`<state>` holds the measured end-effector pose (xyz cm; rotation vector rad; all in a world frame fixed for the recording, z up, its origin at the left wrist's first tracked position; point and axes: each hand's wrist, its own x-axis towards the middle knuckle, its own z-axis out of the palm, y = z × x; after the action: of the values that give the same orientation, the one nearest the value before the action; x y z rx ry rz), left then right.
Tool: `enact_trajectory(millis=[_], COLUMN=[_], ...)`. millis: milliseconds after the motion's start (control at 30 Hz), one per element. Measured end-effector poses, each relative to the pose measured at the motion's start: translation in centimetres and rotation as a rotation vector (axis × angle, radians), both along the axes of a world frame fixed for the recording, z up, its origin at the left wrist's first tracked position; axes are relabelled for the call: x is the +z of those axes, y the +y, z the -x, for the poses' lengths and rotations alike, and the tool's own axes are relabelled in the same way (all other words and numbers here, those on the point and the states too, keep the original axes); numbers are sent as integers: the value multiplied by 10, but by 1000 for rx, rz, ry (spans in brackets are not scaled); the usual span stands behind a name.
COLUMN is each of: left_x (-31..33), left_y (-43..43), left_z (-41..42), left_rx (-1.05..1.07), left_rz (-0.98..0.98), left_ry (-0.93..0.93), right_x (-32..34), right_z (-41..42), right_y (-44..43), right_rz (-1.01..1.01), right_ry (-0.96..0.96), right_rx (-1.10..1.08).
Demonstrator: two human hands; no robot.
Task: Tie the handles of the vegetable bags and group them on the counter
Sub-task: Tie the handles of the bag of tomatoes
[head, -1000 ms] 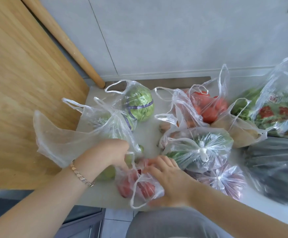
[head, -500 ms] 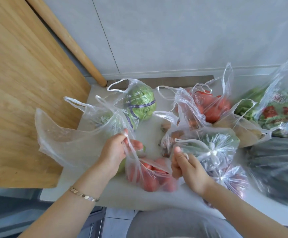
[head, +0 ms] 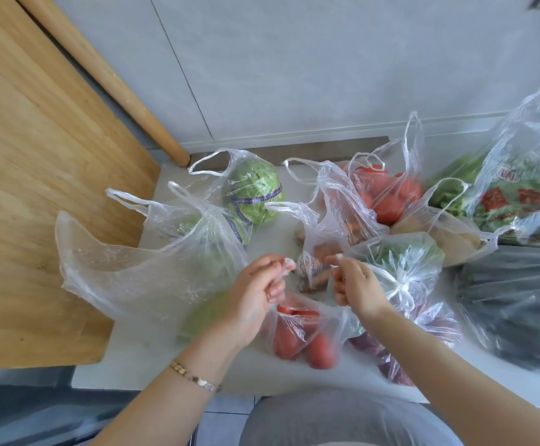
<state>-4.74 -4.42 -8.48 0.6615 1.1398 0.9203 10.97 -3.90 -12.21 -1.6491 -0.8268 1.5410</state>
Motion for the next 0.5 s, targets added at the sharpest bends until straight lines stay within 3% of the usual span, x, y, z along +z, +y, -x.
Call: enact_trajectory(millis=[100, 167, 233, 367, 500], left_x=[-10, -14, -17, -25, -26], left_y=[-8, -12, -14, -11, -9], left_z=[-9, -17, -27, -37, -35], left_rx=[-83, -100, -70, 41, 73], left_rz=[-31, -2, 70, 303, 363], left_ry=[79, 82, 73, -62, -88], right_x=[-10, -12, -10, -6, -5], right_z=[-2, 0, 7, 19, 12], right_y=[-5, -10, -17, -26, -32], right_rz=[-14, 27, 74, 159, 101], right_ry=[-85, -41, 94, 565, 646], right_rx=[23, -36, -87, -239, -206])
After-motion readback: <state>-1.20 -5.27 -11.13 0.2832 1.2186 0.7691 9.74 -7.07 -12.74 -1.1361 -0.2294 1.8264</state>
